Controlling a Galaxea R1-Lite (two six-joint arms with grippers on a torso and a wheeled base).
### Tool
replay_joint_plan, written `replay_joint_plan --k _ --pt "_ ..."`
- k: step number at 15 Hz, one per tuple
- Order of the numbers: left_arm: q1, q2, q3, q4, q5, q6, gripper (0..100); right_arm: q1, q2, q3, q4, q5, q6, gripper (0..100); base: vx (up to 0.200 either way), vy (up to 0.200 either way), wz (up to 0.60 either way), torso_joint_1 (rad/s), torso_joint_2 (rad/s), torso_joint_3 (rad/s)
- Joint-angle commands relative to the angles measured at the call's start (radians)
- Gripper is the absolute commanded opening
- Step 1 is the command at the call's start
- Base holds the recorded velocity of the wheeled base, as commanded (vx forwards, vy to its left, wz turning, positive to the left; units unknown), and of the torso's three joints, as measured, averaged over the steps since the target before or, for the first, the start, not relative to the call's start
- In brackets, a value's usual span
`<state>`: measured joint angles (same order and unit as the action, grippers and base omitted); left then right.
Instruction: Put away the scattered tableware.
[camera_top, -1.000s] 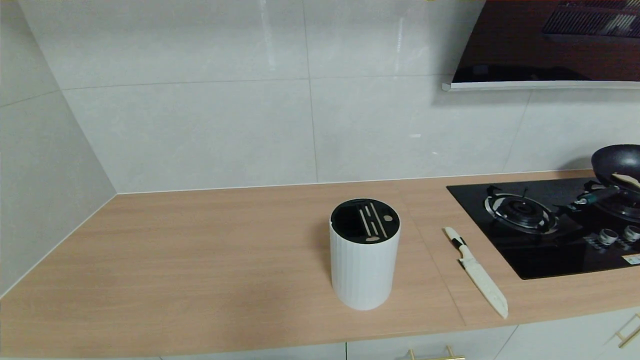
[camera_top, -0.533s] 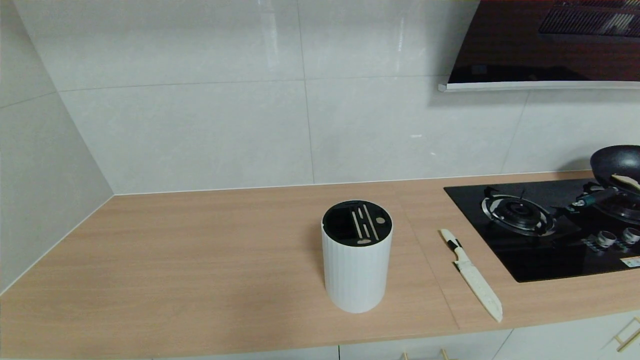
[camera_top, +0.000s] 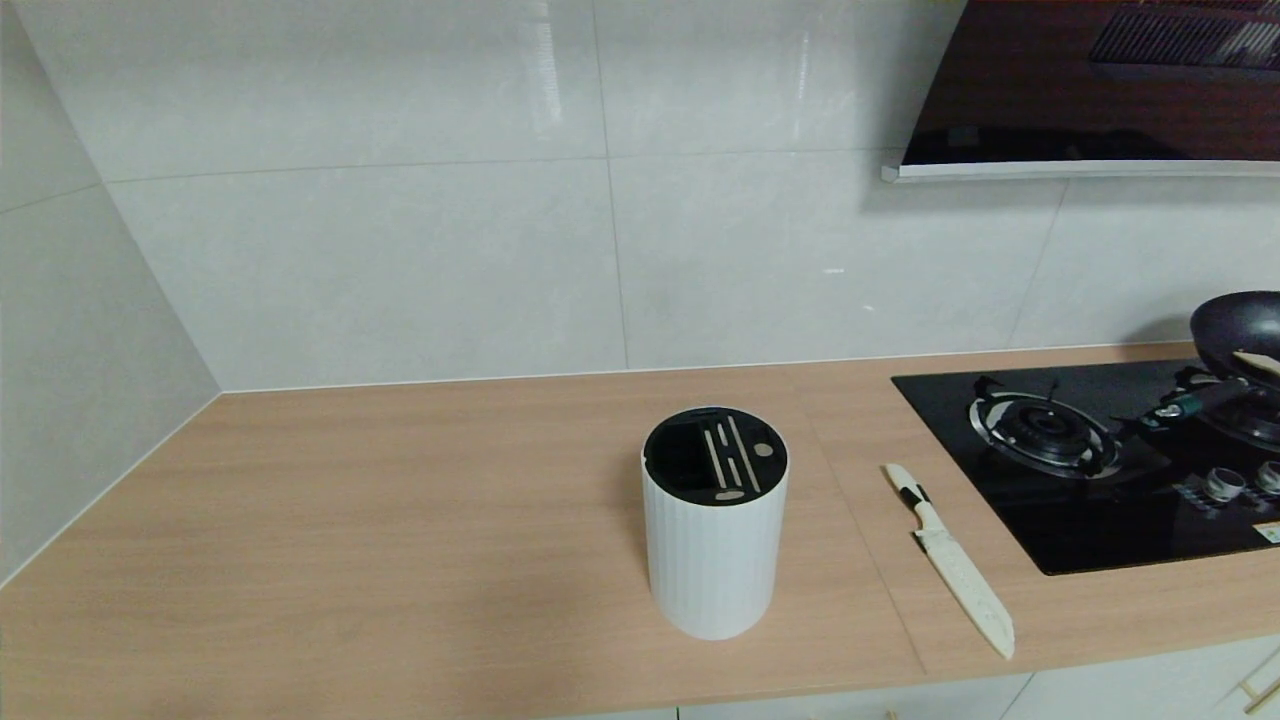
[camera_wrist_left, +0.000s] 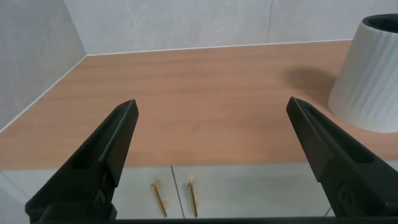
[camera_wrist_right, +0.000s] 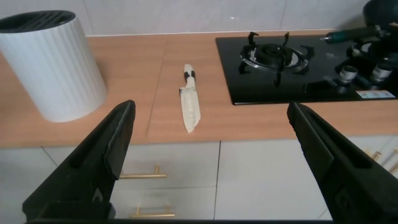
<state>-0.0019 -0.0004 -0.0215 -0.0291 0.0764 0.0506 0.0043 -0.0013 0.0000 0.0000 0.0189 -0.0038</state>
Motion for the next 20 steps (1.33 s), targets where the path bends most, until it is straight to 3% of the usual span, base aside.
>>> replay_joint_plan --k 1,4,7,10,17,18,20 --pt "0.0 0.0 0.0 -0.002 0.0 0.0 100 0.0 0.001 0.0 0.0 -0.001 -0.001 100 0.0 0.0 0.0 0.0 0.0 0.0" --pt "0.0 0.0 0.0 -0.003 0.002 0.002 100 0.0 0.001 0.0 0.0 -0.001 -0.002 100 0.0 0.0 0.0 0.0 0.0 0.0" --pt "0.0 0.0 0.0 -0.002 0.0 0.002 100 0.014 0.109 -0.233 0.008 0.003 0.042 100 0.0 0.0 0.0 0.0 0.0 0.0" --pt "0.0 0.0 0.0 -0.002 0.0 0.0 100 0.02 0.484 -0.43 0.017 0.11 0.041 100 0.0 0.0 0.0 0.0 0.0 0.0" --pt "0.0 0.0 0.0 -0.002 0.0 0.002 100 0.048 1.19 -0.715 0.011 0.122 0.038 100 0.0 0.0 0.0 0.0 0.0 0.0" --pt "0.0 0.0 0.0 -0.002 0.0 0.002 100 0.048 1.209 -0.721 0.006 0.122 0.038 100 0.0 0.0 0.0 0.0 0.0 0.0" --pt "0.0 0.0 0.0 -0.002 0.0 0.002 100 0.048 1.426 -0.755 -0.092 0.121 0.036 100 0.0 0.0 0.0 0.0 0.0 0.0"
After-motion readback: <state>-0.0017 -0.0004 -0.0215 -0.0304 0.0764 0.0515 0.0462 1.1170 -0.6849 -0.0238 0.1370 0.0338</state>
